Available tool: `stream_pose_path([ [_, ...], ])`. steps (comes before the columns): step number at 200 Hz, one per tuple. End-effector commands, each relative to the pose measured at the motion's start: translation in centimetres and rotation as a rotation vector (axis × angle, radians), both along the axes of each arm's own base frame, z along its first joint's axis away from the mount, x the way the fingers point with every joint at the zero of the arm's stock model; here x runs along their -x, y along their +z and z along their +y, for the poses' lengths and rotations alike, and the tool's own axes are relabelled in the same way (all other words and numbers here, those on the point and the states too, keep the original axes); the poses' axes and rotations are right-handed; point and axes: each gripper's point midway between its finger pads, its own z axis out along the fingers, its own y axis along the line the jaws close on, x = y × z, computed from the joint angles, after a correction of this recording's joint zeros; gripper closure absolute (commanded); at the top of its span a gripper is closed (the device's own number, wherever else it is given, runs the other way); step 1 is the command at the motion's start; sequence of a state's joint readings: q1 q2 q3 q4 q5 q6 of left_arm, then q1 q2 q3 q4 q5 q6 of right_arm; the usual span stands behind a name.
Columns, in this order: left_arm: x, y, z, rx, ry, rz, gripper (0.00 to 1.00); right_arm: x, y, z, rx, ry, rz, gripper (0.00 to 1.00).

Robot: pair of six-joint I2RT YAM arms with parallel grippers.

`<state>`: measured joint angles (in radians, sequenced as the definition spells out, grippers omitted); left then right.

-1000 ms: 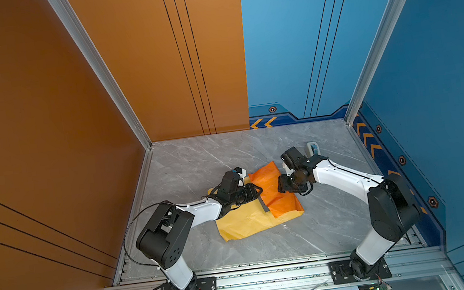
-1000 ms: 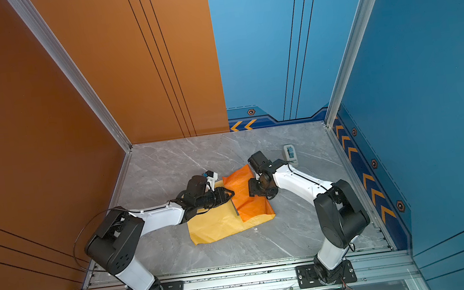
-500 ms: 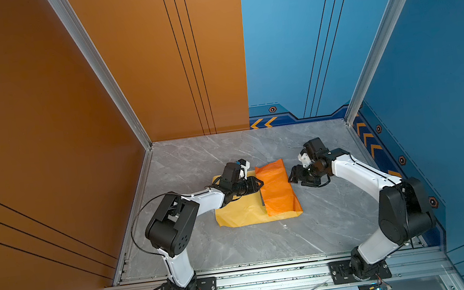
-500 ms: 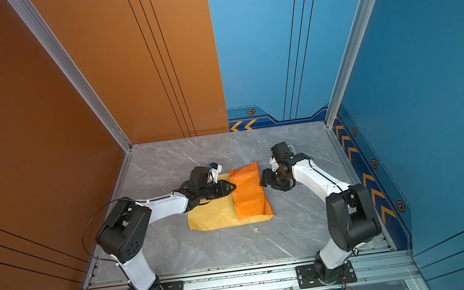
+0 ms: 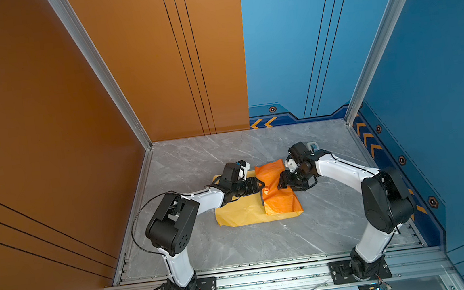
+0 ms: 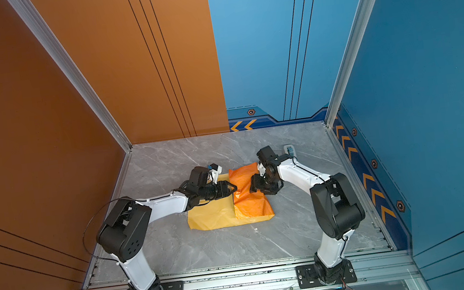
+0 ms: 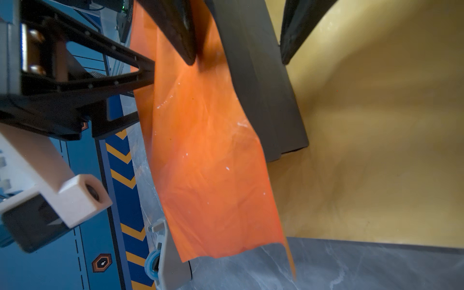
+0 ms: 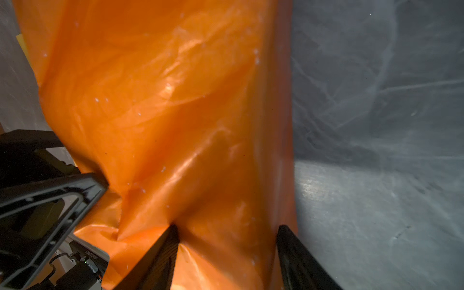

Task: Wrap a gift box in wrapping paper
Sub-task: First fold the wrapping paper around the gift box.

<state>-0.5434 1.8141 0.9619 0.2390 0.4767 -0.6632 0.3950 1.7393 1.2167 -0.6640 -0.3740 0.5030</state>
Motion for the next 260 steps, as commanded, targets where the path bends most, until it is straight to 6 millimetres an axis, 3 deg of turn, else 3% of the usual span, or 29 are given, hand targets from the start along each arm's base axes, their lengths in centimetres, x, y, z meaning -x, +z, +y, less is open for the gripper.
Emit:
stream_pose_path([
  [1, 0.9, 0.9, 0.2, 0.014, -0.014, 0.032, 0.41, 0.3, -1.5, -0.6, 0.093, -0.024, 0.033, 0.35],
  [32, 0.8, 2.3, -0.1, 0.059, -0.005, 0.01, 0.36, 0.3, -1.5, -0.7, 0.122, -0.035, 0.031, 0.35],
  [70, 0.4, 2.2, 0.6, 0.064, 0.021, 0.006, 0.35, 0.6, -1.7, -0.7, 0.136, -0.039, 0.039, 0.35],
  [116, 1.0, -0.6, 0.4, 0.019, 0.02, 0.053, 0.5, 0.3, -0.7, -0.3, 0.129, -0.033, 0.008, 0.34],
  [144, 1.2, -1.7, 1.0, -0.025, 0.035, 0.068, 0.62, -0.3, 1.1, -0.5, 0.097, -0.032, -0.02, 0.32],
  [180, 1.2, -1.9, 1.4, -0.036, 0.043, 0.07, 0.64, -1.2, 2.7, -1.0, 0.044, -0.041, -0.032, 0.27],
  [260, 1.2, -2.0, 1.5, -0.04, 0.046, 0.068, 0.72, -1.0, -1.0, -0.2, 0.123, 0.043, 0.073, 0.25],
])
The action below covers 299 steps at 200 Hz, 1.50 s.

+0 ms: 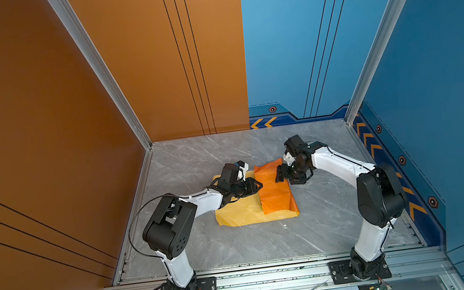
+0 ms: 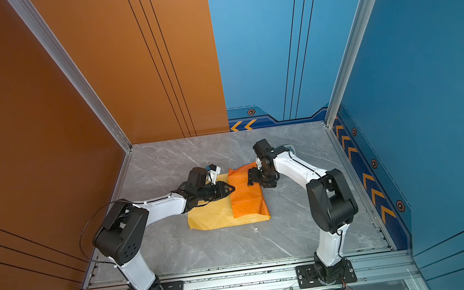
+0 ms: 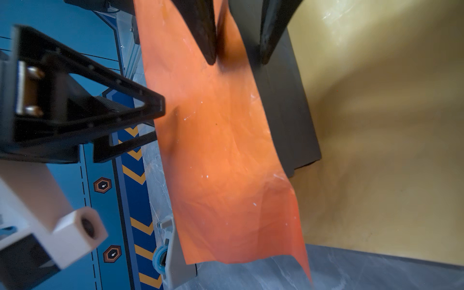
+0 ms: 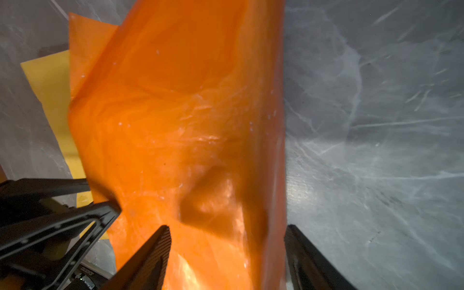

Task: Wrap a gift box in wrapping paper
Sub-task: First fold the wrapping paper around the gift box, then fold the wrapping paper for the gift box.

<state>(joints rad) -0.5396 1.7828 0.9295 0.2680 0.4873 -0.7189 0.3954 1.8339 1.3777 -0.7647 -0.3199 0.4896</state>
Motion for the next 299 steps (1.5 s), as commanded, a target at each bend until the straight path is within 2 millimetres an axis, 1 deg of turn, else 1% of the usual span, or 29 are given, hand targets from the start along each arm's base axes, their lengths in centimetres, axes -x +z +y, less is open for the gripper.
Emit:
stream_pose_path([
  [1, 0.8, -2.7, 1.2, -0.079, 0.018, 0.047, 0.72, 1.3, -1.7, -0.2, 0.062, 0.044, 0.07, 0.25],
  [25, 0.6, -2.4, 1.3, -0.077, 0.022, 0.04, 0.73, 1.8, -3.2, -0.9, 0.128, 0.044, 0.101, 0.26],
  [45, 0.5, -2.1, 1.3, -0.08, 0.022, 0.037, 0.71, 2.4, -4.3, -1.9, 0.186, 0.032, 0.122, 0.27],
  [66, 0.1, -1.1, 1.8, -0.088, 0.035, 0.017, 0.62, 2.8, -5.0, -2.8, 0.225, 0.017, 0.137, 0.28],
  [88, -0.1, 0.3, 3.5, -0.12, 0.071, 0.005, 0.52, 3.2, -5.5, -3.2, 0.245, 0.013, 0.148, 0.28],
  [104, 0.3, 1.3, 5.9, -0.171, 0.13, 0.026, 0.46, 3.4, -5.6, -3.2, 0.251, 0.02, 0.15, 0.28],
  [115, 1.1, 1.6, 8.3, -0.23, 0.188, 0.058, 0.43, 3.4, -5.5, -3.1, 0.251, 0.023, 0.145, 0.28],
  [119, 1.8, 1.2, 9.4, -0.263, 0.211, 0.091, 0.42, 3.4, -5.5, -3.1, 0.251, 0.023, 0.144, 0.28],
  [129, 3.2, 1.0, 11.9, -0.311, 0.277, 0.151, 0.39, 3.4, -5.4, -3.1, 0.252, 0.026, 0.141, 0.28],
  [131, 3.6, 0.7, 12.5, -0.324, 0.29, 0.171, 0.38, 3.4, -5.4, -3.1, 0.251, 0.027, 0.14, 0.28],
  [148, 6.6, -0.4, 16.4, -0.35, 0.4, 0.302, 0.35, 3.3, -5.3, -2.9, 0.247, 0.03, 0.133, 0.28],
  [163, 8.9, -1.4, 18.8, -0.335, 0.482, 0.374, 0.32, 3.3, -5.1, -2.6, 0.24, 0.033, 0.127, 0.28],
  [180, 10.6, -2.3, 20.4, -0.299, 0.549, 0.422, 0.31, 3.2, -4.9, -2.4, 0.233, 0.036, 0.119, 0.28],
  [191, 11.2, -2.9, 20.6, -0.271, 0.559, 0.438, 0.31, 3.0, -4.7, -2.3, 0.23, 0.037, 0.111, 0.28],
  [216, 11.2, -4.3, 19.9, -0.169, 0.548, 0.485, 0.32, 3.0, -4.6, -2.1, 0.22, 0.044, 0.108, 0.28],
  [236, 11.2, -4.9, 19.4, -0.167, 0.519, 0.488, 0.33, 3.0, -4.5, -1.9, 0.216, 0.05, 0.104, 0.28],
  [251, 9.9, -4.5, 18.8, -0.106, 0.507, 0.443, 0.34, 3.0, -4.5, -1.8, 0.209, 0.051, 0.103, 0.28],
  [255, 9.9, -4.6, 18.6, -0.099, 0.505, 0.445, 0.35, 3.0, -4.6, -1.8, 0.208, 0.051, 0.105, 0.29],
  [257, 9.3, -4.3, 18.5, -0.083, 0.503, 0.422, 0.35, 3.0, -4.6, -1.8, 0.207, 0.051, 0.105, 0.28],
  [265, 8.6, -4.0, 18.1, -0.056, 0.494, 0.397, 0.36, 3.1, -4.6, -1.7, 0.204, 0.053, 0.105, 0.28],
  [299, 7.2, -3.5, 17.4, -0.013, 0.476, 0.344, 0.43, 3.1, -4.7, -1.7, 0.202, 0.054, 0.105, 0.28],
])
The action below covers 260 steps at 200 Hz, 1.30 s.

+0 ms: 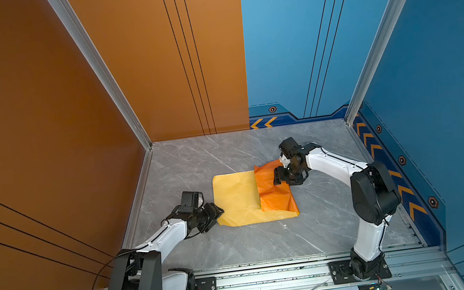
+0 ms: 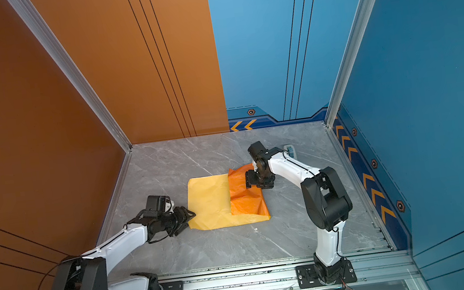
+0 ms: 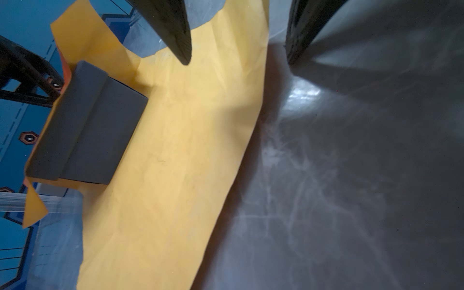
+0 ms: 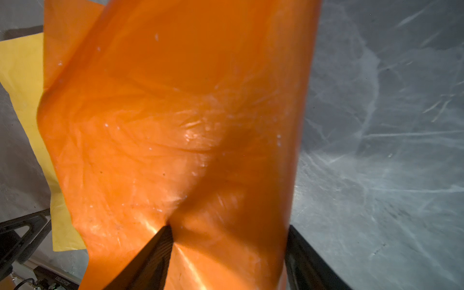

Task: Wrap a gift box in wrapping paper
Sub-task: Fold the wrapping paper for the gift box.

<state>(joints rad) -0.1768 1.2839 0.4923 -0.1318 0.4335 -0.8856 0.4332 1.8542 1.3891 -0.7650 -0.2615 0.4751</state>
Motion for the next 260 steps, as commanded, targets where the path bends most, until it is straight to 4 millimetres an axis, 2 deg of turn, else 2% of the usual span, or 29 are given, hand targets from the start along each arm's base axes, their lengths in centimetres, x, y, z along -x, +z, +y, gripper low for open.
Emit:
stream_pose_path([
  [1, -1.5, 1.1, -1.0, 0.063, -0.019, -0.082, 0.43, 3.0, -4.1, -2.2, 0.147, 0.013, 0.121, 0.29],
  [56, -2.0, 2.8, -1.0, 0.053, -0.03, -0.153, 0.6, 3.1, -4.1, -2.2, 0.142, 0.01, 0.123, 0.29],
  [100, -1.6, 1.6, -0.6, 0.026, -0.028, -0.111, 0.75, 3.2, -3.9, -2.3, 0.141, 0.009, 0.121, 0.29],
  [123, -1.5, 1.4, -0.5, 0.014, -0.032, -0.098, 0.78, 3.2, -3.9, -2.5, 0.142, 0.005, 0.121, 0.29],
  [151, -2.0, 3.0, -0.9, -0.005, -0.077, -0.142, 0.95, 3.2, -4.1, -2.5, 0.144, 0.005, 0.121, 0.29],
  [160, -2.4, 4.2, -1.6, -0.005, -0.111, -0.184, 0.99, 3.3, -4.2, -2.5, 0.143, 0.004, 0.123, 0.29],
  [174, -2.9, 6.7, -3.0, 0.003, -0.183, -0.27, 1.0, 3.2, -4.2, -2.5, 0.141, 0.002, 0.12, 0.29],
  [199, -2.8, 10.7, -6.7, 0.034, -0.363, -0.42, 1.0, 3.2, -4.5, -2.4, 0.137, 0.0, 0.122, 0.3],
  [260, -0.7, 14.9, -14.9, 0.186, -0.744, -0.583, 1.0, 3.1, -4.5, -2.4, 0.125, -0.002, 0.118, 0.3],
])
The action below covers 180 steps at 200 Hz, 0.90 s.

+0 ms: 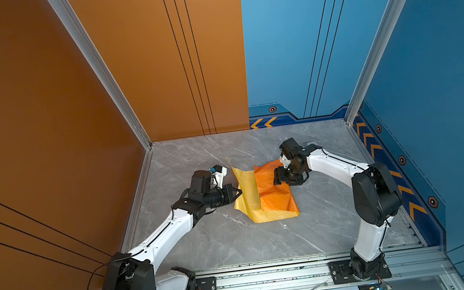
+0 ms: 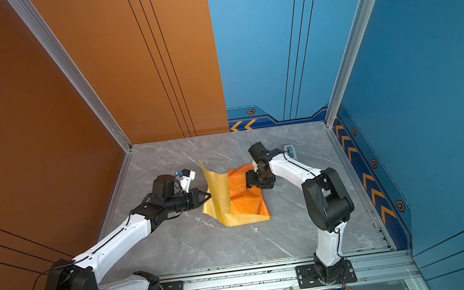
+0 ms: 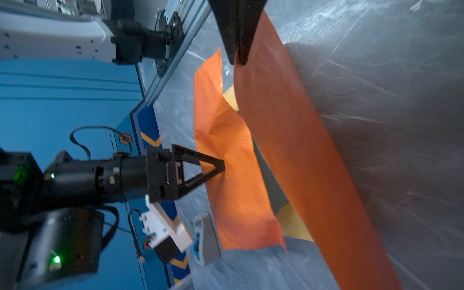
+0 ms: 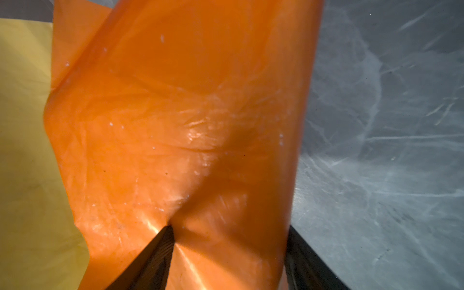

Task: Wrap a gift box in wrapping paper
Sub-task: Fold the wrapping paper for the gift box.

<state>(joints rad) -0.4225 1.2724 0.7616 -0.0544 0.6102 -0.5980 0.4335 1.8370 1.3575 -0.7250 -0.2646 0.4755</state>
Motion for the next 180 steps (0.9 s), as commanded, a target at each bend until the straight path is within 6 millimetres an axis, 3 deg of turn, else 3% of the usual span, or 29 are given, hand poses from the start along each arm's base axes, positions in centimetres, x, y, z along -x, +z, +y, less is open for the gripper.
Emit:
stream_pose_path([
  [1, 1.2, 2.2, -3.5, 0.049, -0.212, -0.088, 1.0, 3.1, -4.4, -2.5, 0.138, -0.003, 0.139, 0.3],
  [42, 1.9, 3.1, -8.1, 0.087, -0.39, -0.103, 1.0, 3.0, -4.5, -2.1, 0.115, -0.003, 0.136, 0.31],
  [94, 1.9, 0.2, -11.5, 0.114, -0.477, -0.051, 1.0, 3.0, -4.6, -1.9, 0.076, -0.012, 0.13, 0.32],
  [99, 1.3, 1.2, -12.1, 0.132, -0.48, -0.079, 1.0, 3.0, -4.7, -1.9, 0.072, -0.014, 0.131, 0.32],
  [146, 0.0, -0.9, -13.8, 0.17, -0.479, -0.041, 1.0, 2.9, -4.6, -1.8, 0.02, -0.034, 0.125, 0.33],
  [180, -0.9, -3.0, -13.8, 0.163, -0.434, 0.0, 1.0, 2.8, -4.3, -1.6, -0.025, -0.044, 0.112, 0.33],
])
